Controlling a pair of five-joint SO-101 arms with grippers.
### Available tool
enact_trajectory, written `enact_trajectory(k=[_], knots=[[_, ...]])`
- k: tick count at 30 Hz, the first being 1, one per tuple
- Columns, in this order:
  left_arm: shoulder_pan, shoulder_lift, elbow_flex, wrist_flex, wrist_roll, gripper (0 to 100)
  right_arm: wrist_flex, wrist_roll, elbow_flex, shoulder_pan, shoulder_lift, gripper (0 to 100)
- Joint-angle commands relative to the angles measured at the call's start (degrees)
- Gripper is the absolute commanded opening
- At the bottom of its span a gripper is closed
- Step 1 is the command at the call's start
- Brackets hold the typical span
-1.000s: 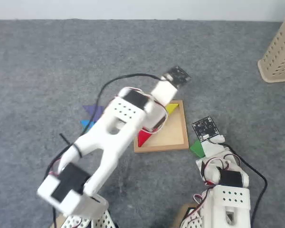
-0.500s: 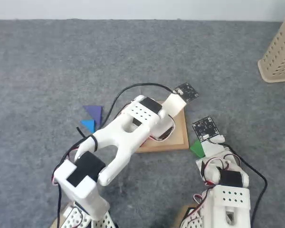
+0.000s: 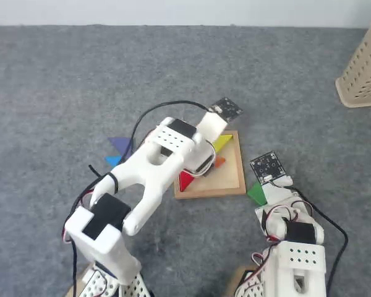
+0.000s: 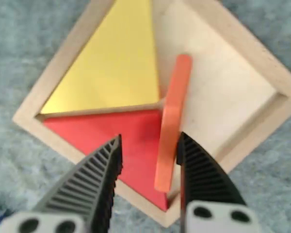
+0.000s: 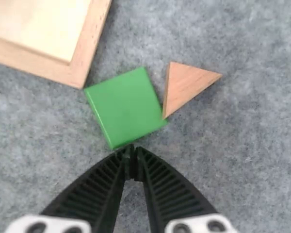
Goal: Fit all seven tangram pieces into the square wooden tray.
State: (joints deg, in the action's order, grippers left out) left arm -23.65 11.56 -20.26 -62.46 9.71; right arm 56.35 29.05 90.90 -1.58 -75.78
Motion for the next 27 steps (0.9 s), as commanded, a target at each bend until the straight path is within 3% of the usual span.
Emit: enact_trajectory(k=[1, 11, 14, 20, 27], knots=[[1.85, -1.23, 3.21, -1.23, 0.26, 18, 0.66, 1.05, -0.35, -0.66, -1.54, 0.7], [2.37, -6.77, 3.56, -2.29, -0.09, 18, 0.66, 1.05, -0.35, -0.66, -1.54, 0.7], [2.37, -9.93, 3.30, -2.64, -3.52, 18, 0.66, 1.05, -0.35, -0.66, -1.54, 0.7], [2.37, -10.02, -3.12, 4.84, -5.27, 18, 0.66, 1.05, -0.35, -0.66, -1.54, 0.7], [0.18, -10.11, -4.00, 7.47, -5.54, 18, 0.66, 1.05, -0.35, -0.66, -1.54, 0.7]])
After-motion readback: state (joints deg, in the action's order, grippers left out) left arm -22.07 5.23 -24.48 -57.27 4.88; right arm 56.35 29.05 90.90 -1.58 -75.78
